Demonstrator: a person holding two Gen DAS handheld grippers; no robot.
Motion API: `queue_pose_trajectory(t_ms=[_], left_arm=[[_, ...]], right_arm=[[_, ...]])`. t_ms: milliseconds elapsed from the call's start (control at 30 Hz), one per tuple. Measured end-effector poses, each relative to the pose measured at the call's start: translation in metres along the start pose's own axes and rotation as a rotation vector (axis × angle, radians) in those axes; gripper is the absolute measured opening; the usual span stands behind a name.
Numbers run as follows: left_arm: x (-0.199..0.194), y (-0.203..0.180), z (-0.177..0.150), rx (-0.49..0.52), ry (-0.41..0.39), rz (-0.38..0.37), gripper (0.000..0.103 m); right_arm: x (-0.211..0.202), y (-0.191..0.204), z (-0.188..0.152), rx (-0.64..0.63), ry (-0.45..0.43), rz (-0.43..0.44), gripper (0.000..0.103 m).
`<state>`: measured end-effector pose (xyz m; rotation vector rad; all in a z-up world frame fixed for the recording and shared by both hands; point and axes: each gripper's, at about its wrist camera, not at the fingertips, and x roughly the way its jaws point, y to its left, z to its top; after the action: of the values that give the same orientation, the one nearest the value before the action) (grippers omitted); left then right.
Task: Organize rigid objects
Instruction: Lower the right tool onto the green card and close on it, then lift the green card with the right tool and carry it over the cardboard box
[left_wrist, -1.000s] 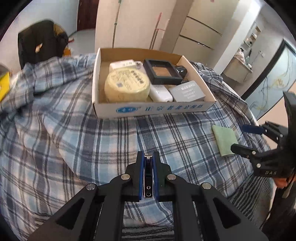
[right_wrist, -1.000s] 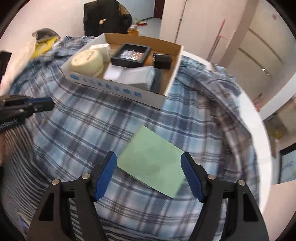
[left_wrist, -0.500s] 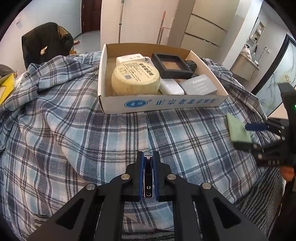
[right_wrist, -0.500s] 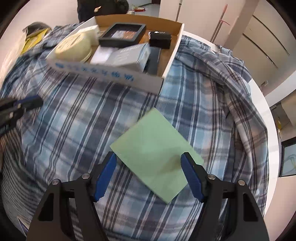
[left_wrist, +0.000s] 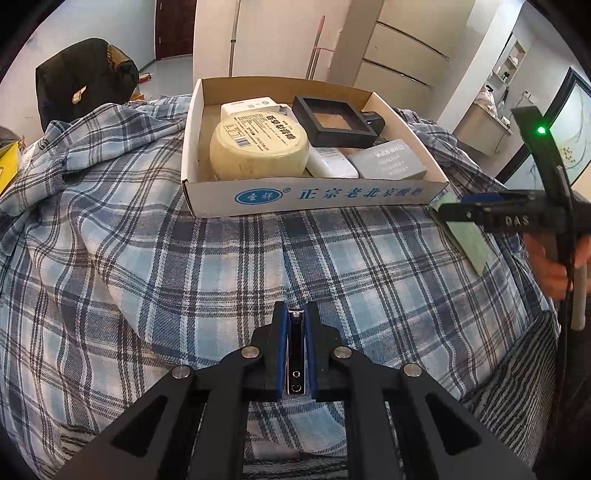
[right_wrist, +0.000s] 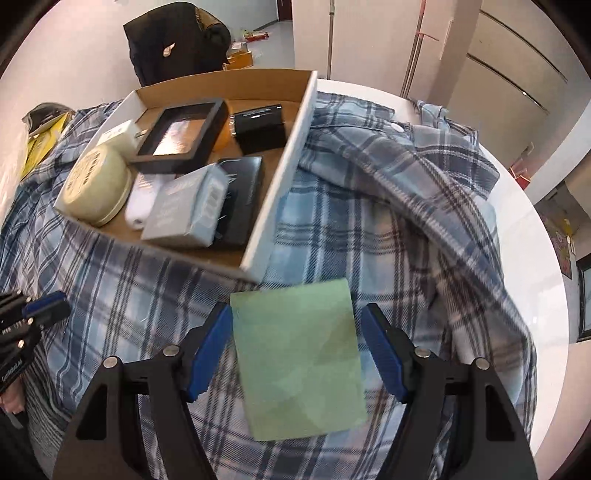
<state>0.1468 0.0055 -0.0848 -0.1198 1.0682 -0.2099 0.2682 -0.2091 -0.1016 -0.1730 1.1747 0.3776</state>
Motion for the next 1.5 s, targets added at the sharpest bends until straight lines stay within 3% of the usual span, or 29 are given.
queue_pose_trajectory(t_ms=[200, 600, 733, 933, 1100, 1267, 1500], left_arm=[[0.003, -0.001, 0.000, 0.001, 0.006, -0.006, 0.010], [0.003, 0.000, 0.000, 0.006, -0.001, -0.001, 0.010], [-0.003, 0.001, 0.001, 0.003, -0.013, -0.003, 0.010], [-0.010, 0.000, 0.001, 0.007, -0.035, 0.020, 0.010], [-0.030, -0.008, 0.002, 0.033, -0.099, 0.057, 0.010], [-0.052, -0.013, 0.005, 0.048, -0.138, 0.073, 0.010], [-0.094, -0.032, 0.038, 0.063, -0.244, 0.059, 0.010]], right_arm=[[0.009, -0.009, 0.012, 0.020, -0.004, 0.070, 0.071], [-0.001, 0.010, -0.006, -0.034, -0.019, -0.060, 0.068], [-0.018, 0.017, -0.022, -0.008, -0.033, -0.012, 0.068], [-0.042, 0.044, -0.044, -0.050, -0.091, -0.013, 0.068], [-0.071, 0.057, -0.058, -0.064, -0.137, 0.015, 0.068], [-0.108, 0.063, -0.063, -0.056, -0.228, -0.014, 0.068], [-0.145, 0.068, -0.044, -0.028, -0.326, -0.028, 0.068]])
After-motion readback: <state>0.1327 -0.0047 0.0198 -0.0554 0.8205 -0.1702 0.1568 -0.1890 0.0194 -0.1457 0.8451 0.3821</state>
